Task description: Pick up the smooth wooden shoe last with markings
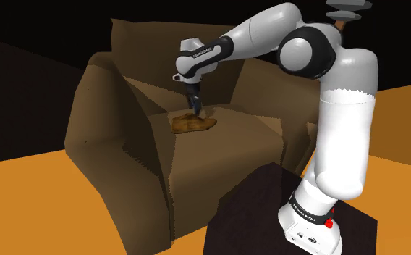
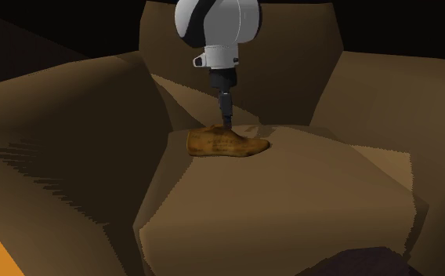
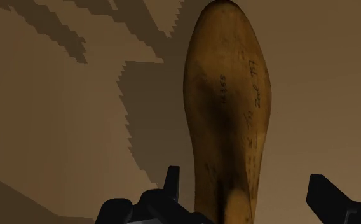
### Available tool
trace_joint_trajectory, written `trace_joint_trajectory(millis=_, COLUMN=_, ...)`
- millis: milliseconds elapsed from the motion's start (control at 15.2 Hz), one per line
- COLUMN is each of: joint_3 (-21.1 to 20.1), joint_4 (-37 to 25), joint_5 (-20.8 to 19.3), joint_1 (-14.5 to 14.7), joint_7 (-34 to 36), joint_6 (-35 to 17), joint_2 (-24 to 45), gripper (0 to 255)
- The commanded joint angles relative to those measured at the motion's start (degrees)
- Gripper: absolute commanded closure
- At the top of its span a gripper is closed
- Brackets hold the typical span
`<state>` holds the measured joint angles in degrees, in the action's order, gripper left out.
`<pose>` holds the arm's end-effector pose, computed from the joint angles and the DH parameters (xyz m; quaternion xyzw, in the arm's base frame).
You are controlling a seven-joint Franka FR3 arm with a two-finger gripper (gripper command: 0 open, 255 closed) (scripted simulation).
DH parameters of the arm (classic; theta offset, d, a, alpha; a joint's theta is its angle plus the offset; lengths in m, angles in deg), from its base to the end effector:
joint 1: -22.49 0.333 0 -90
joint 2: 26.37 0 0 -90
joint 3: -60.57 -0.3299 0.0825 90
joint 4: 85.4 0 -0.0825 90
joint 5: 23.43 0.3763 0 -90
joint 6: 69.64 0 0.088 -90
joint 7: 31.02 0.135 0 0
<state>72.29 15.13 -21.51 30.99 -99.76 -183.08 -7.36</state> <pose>0.6261 -0.0233 0.3645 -0.8417 -0.5373 0.0509 0.0143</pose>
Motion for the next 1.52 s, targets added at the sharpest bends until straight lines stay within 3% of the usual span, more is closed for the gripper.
trace_joint_trajectory(millis=0, joint_3=-0.2, joint_4=0.1, joint_5=0.2, joint_1=-0.1, joint_7=-0.7, joint_6=-1.1, joint_2=1.1, gripper=0)
trace_joint_trajectory(millis=462, joint_3=-0.4, joint_4=1.9, joint_5=0.6, joint_1=-0.3, joint_7=-0.9, joint_6=-4.7, joint_2=2.9, gripper=0)
trace_joint_trajectory(millis=528, joint_3=-0.3, joint_4=1.8, joint_5=0.6, joint_1=-0.3, joint_7=-0.9, joint_6=-4.7, joint_2=2.9, gripper=255)
trace_joint_trajectory(millis=1122, joint_3=-0.4, joint_4=1.9, joint_5=0.6, joint_1=-0.3, joint_7=-0.9, joint_6=-4.7, joint_2=2.9, gripper=255)
trace_joint_trajectory(millis=1452, joint_3=-0.2, joint_4=0.3, joint_5=0.2, joint_1=-0.1, joint_7=-0.7, joint_6=-1.5, joint_2=1.3, gripper=255)
